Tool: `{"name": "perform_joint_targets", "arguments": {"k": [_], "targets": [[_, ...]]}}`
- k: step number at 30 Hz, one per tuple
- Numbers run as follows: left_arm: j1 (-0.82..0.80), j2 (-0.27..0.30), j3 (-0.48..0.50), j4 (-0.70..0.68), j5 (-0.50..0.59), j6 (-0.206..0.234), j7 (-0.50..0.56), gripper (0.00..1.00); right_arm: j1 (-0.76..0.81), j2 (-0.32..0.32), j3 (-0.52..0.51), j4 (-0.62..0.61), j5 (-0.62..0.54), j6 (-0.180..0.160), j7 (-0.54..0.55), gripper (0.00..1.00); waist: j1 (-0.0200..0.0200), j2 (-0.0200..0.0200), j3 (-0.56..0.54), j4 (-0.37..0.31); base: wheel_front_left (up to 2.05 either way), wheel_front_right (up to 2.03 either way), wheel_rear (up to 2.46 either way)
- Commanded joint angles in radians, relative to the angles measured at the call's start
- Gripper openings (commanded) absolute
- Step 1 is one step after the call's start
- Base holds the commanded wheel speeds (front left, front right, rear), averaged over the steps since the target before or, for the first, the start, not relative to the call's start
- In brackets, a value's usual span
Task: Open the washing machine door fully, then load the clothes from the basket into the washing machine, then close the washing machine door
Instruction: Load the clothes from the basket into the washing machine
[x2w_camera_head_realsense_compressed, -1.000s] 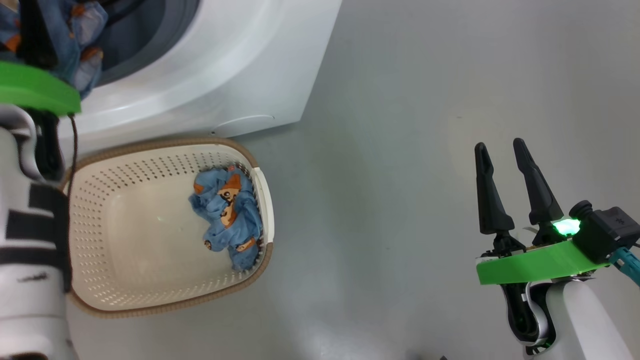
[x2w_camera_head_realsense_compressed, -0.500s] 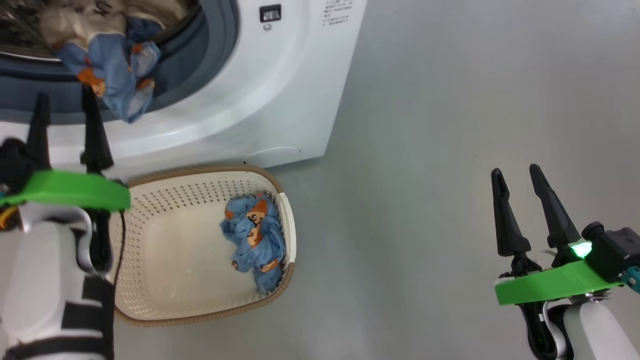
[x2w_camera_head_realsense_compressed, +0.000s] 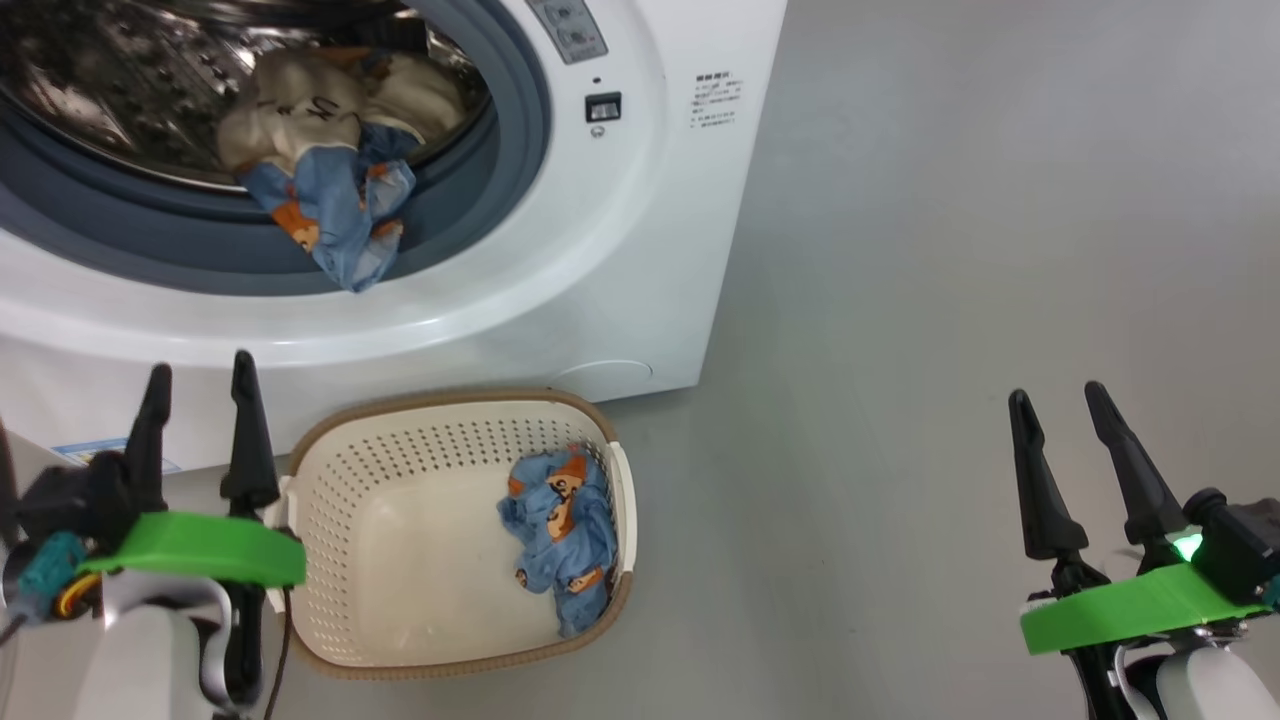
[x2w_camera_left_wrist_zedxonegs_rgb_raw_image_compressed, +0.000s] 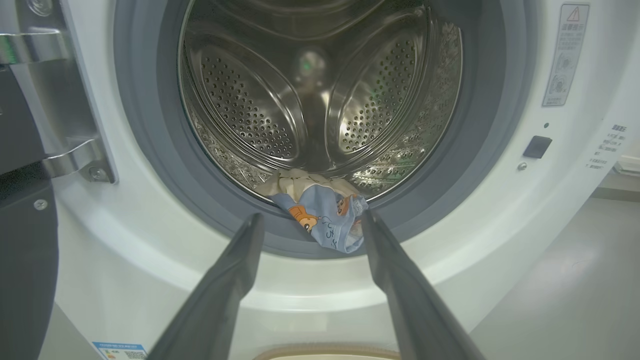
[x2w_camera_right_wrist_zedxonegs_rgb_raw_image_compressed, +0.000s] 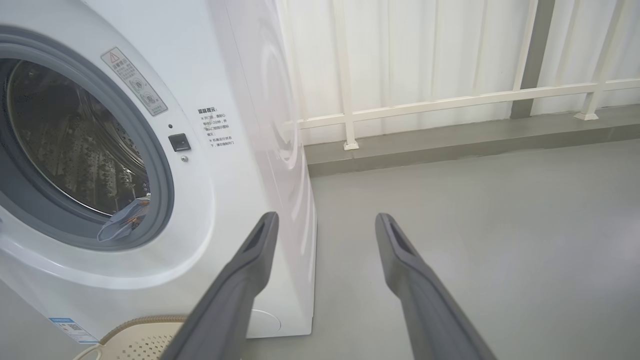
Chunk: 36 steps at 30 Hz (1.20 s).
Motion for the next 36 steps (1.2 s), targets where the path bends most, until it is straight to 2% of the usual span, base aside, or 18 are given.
{"name": "perform_joint_targets", "arguments": {"k": [1,19,36], "targets": [[0.033,0.021,0.029,-0.044,0.014,0.001,-0.005,1.00,0.020,-0.024,0.016,-0.018,-0.009,0.005,-0.008,1.00,0.0000,0.0000,-0.034,0.024,0.00,0.00,0.00],[0.280,-0.010,0.079,-0.220,0.025,0.001,-0.005,1.00,0.107,-0.050,-0.014,-0.018,-0.008,0.005,-0.008,1.00,0.0000,0.0000,-0.127,0.071,0.00,0.00,0.00],[0.465,-0.028,0.123,-0.329,0.026,0.001,-0.005,1.00,0.182,-0.058,-0.031,-0.017,-0.007,0.005,-0.008,1.00,0.0000,0.0000,-0.215,0.079,0.00,0.00,0.00]]}}
